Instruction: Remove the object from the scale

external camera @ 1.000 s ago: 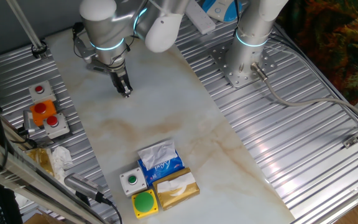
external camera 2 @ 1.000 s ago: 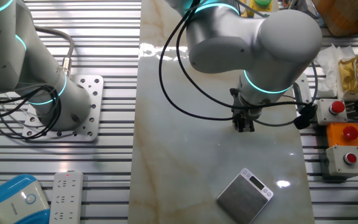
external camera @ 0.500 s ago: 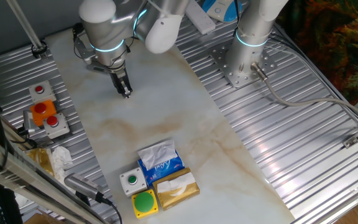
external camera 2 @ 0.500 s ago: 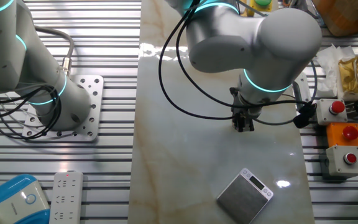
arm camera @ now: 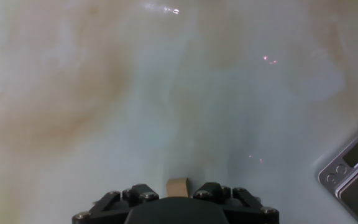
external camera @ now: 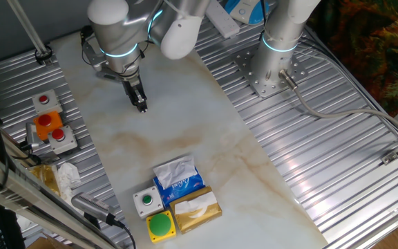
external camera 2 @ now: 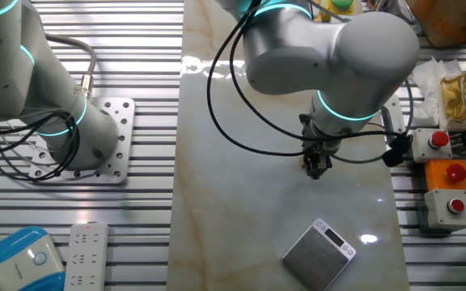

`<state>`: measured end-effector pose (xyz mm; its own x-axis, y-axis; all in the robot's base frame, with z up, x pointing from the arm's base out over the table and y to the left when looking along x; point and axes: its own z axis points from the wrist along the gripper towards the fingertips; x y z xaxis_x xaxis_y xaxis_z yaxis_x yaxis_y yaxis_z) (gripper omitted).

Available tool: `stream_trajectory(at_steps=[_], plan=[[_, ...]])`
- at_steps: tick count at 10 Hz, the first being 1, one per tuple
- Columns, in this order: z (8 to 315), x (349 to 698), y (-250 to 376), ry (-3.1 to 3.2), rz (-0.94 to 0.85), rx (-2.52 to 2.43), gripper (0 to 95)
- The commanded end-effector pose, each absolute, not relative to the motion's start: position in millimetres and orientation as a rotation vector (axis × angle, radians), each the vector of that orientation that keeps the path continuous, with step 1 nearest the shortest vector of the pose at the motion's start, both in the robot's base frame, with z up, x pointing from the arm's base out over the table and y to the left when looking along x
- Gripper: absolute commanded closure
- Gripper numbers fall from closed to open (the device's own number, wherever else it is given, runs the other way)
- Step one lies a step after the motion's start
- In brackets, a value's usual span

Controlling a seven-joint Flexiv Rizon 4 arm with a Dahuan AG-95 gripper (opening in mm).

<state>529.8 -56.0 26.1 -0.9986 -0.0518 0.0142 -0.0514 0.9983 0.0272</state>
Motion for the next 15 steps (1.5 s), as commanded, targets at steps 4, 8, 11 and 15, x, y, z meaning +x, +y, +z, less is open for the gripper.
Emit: stream_trajectory(at_steps=[4,8,11,15], plan=[[30,529,-56,-3.122,-0.04,0.088,57.0],[42,527,-55,-3.118,-0.038,0.107,57.0],[57,524,-54,-3.114,-0.026,0.125,76.0],[63,523,-55,-3.13,0.022,0.129,95.0]])
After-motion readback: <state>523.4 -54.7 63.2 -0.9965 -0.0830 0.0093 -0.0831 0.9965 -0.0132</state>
